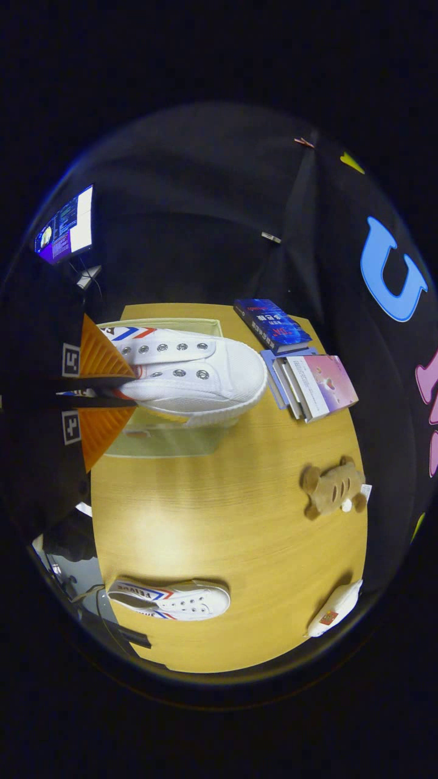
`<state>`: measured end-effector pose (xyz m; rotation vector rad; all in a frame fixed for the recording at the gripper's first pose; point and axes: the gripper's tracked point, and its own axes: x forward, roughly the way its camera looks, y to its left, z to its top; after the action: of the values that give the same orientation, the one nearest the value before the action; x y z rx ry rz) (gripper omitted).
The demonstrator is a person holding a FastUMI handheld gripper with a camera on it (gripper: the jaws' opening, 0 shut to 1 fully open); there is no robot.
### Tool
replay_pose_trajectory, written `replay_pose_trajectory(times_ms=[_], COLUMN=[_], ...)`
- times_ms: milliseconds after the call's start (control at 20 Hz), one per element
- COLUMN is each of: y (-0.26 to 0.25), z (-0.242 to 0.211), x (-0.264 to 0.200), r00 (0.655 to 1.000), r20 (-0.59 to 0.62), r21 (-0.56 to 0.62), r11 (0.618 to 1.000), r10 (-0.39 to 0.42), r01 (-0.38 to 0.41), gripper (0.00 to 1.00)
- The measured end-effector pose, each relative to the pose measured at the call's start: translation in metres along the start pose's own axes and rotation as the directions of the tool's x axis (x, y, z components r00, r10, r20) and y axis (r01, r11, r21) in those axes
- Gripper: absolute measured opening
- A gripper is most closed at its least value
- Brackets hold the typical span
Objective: Open the storage box then place both shoes into the box .Put the left shoe in first, then the right shoe, with the right side of both shoes facing outward in a uniform manner.
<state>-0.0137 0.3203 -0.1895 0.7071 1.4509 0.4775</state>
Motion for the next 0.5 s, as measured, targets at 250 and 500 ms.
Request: replay_pose_trajectory(times_ms=[250, 500], y=[0.027, 0.013], z=[-0.023, -0.037], x=[0.056, 0.122], r00=[0.996, 0.98], r20=[-0.088, -0.13], r21=[-0.02, -0.042], r11=[0.999, 0.989], r10=[-0.03, -0.149], r01=[0.028, 0.145], gripper=[0.05, 0.05])
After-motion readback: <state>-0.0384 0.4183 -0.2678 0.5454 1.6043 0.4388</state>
